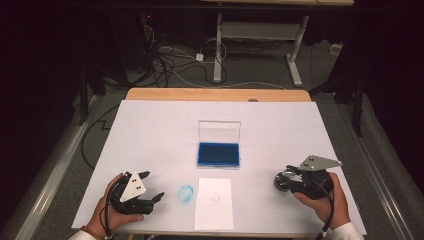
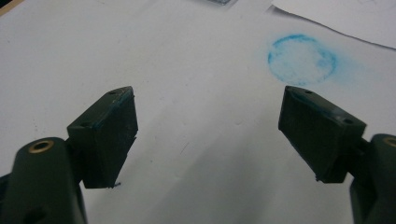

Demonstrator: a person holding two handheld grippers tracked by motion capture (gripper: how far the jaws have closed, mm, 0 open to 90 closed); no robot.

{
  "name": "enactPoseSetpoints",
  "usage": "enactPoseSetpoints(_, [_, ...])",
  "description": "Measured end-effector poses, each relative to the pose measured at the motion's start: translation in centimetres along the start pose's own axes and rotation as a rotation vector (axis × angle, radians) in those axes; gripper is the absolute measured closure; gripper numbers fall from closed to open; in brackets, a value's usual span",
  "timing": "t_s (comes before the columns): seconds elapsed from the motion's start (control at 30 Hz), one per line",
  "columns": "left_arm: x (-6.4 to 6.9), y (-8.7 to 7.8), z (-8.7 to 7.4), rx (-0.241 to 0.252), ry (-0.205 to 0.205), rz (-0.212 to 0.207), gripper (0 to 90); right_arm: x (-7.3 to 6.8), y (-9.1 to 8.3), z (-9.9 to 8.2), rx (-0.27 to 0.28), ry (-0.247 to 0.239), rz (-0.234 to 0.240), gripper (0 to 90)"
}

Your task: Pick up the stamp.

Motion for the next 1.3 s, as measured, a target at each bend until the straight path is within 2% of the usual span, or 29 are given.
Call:
enactPoseSetpoints(0.17, [-0.2, -0.1, 0.1, 0.0, 0.014, 0.015, 18.8, -0.2, -0.4, 0.9, 0.055, -0.005, 0.004, 57.1])
enactPoseSetpoints(0.53, [-0.2, 0.0, 0.0, -0.009, 0.02, 0.026, 18.8, -0.8, -0.4, 2.0, 0.094, -0.025, 0.014, 57.1])
enactPoseSetpoints(0.9, [-0.1, 0.2, 0.0, -0.008, 0.024, 0.022, 18.6, -0.9, -0.6, 2.6, 0.115, -0.03, 0.011, 57.1])
enactPoseSetpoints(1.3, [0.1, 0.2, -0.2, -0.024, 0.03, 0.012, 18.7, -1.4, 0.3, 3.6, 0.131, -0.048, 0.022, 57.1])
Point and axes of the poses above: each handheld gripper's, and its own axes: y roughly forward along the jaws, z roughly out of its top, x roughly to its right, the point moved 1 cm from there along y, roughly forward along the jaws, and after that the axes turned 15 degrees about x, right-handed, at the moved point
